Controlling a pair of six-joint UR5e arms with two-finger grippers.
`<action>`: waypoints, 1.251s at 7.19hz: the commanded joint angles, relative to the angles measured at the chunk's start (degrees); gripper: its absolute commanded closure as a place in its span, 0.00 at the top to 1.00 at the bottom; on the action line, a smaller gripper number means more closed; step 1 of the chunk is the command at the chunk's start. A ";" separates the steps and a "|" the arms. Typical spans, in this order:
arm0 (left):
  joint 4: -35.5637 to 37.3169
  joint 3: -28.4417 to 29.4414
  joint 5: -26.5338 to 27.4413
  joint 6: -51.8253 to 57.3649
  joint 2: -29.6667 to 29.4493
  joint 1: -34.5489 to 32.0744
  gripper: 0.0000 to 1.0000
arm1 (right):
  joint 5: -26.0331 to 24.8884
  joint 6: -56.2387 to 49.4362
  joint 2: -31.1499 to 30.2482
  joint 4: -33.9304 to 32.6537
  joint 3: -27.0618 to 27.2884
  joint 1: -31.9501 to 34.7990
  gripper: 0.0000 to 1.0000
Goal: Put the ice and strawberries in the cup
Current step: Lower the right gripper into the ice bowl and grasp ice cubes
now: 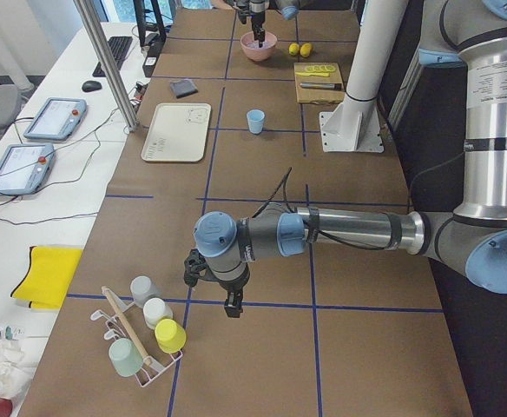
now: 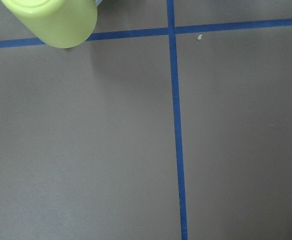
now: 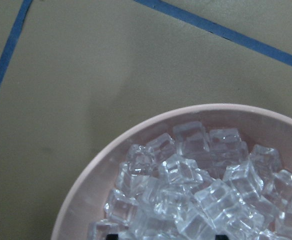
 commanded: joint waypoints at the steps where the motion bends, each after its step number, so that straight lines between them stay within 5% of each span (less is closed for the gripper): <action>1: 0.00 0.01 0.00 0.00 0.00 0.00 1.00 | -0.05 0.03 -0.01 -0.10 -0.07 -0.46 0.56; 3: 0.00 -0.07 0.00 0.00 0.00 0.00 1.00 | -0.14 -0.06 -0.10 -0.01 -0.16 -0.46 0.15; 4: 0.00 -0.07 0.00 0.00 0.00 0.00 1.00 | -0.14 -0.14 -0.45 -0.01 -0.07 -0.46 0.05; 9: 0.00 -0.34 -0.09 0.00 0.00 0.00 1.00 | -0.14 -0.76 1.39 0.34 5.44 5.41 0.05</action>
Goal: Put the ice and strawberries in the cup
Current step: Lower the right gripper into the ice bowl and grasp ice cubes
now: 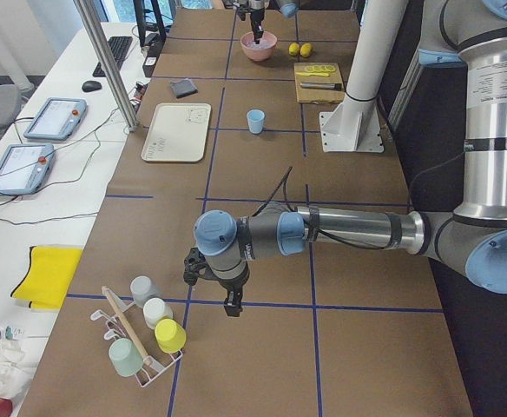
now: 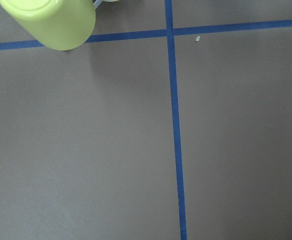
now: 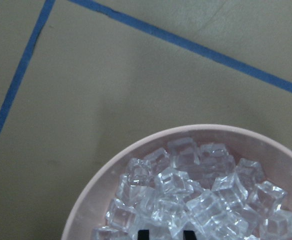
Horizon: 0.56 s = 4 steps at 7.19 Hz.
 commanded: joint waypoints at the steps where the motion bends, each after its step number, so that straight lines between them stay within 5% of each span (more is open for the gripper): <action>1: 0.00 -0.16 0.02 0.00 0.00 0.00 1.00 | 0.49 -0.13 3.64 -0.19 3.84 3.53 0.06; 4: 0.00 -0.16 -0.07 0.00 -0.08 0.09 1.00 | 0.50 1.44 10.67 -1.15 3.76 1.80 0.03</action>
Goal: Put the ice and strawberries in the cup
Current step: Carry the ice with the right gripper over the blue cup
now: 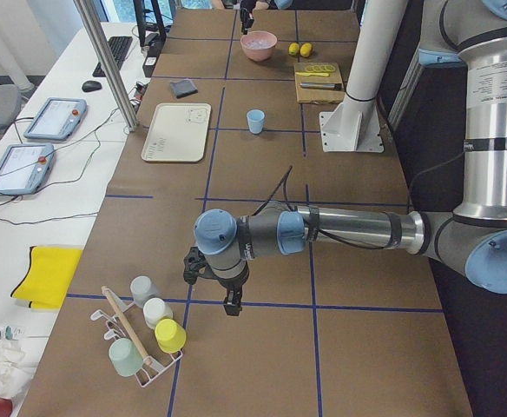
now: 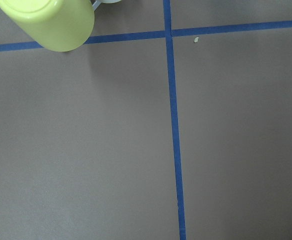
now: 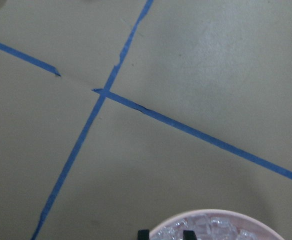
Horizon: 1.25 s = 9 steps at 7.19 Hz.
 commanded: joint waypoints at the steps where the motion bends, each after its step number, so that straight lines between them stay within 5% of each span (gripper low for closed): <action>1: 0.00 -0.01 -0.01 0.00 -0.04 0.24 1.00 | -0.38 2.14 7.61 -4.35 0.37 -3.36 0.03; 3: -0.09 -0.01 -0.01 0.00 -0.04 0.24 1.00 | -3.80 8.51 12.55 -8.31 2.64 -9.85 0.00; 6: -0.09 -0.01 -0.01 0.00 -0.12 0.42 1.00 | -12.30 23.12 31.50 -28.49 2.14 -22.58 0.00; 9: 0.00 -0.01 -0.01 0.00 -0.12 0.42 1.00 | -18.02 35.96 41.55 -29.96 -4.43 -30.25 0.00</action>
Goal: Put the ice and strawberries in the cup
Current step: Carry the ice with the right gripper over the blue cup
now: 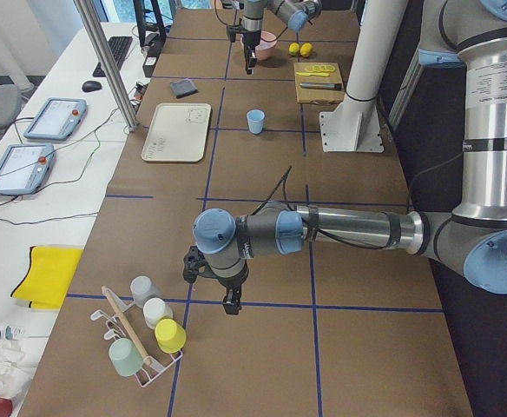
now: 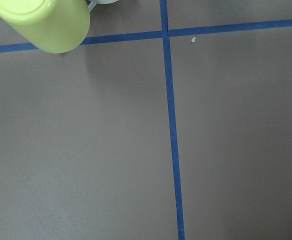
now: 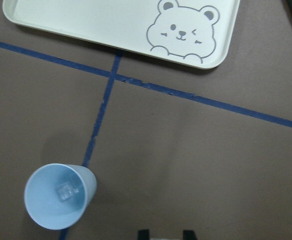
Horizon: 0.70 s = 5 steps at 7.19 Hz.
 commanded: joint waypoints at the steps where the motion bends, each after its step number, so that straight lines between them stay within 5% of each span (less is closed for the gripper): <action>1: 0.01 0.09 0.00 0.00 -0.01 0.09 1.00 | -7.62 8.08 6.11 -0.48 -5.60 -7.33 0.00; 5: 0.01 0.09 0.00 0.00 0.08 0.10 1.00 | -13.45 9.87 8.85 -0.04 -12.03 -12.29 0.00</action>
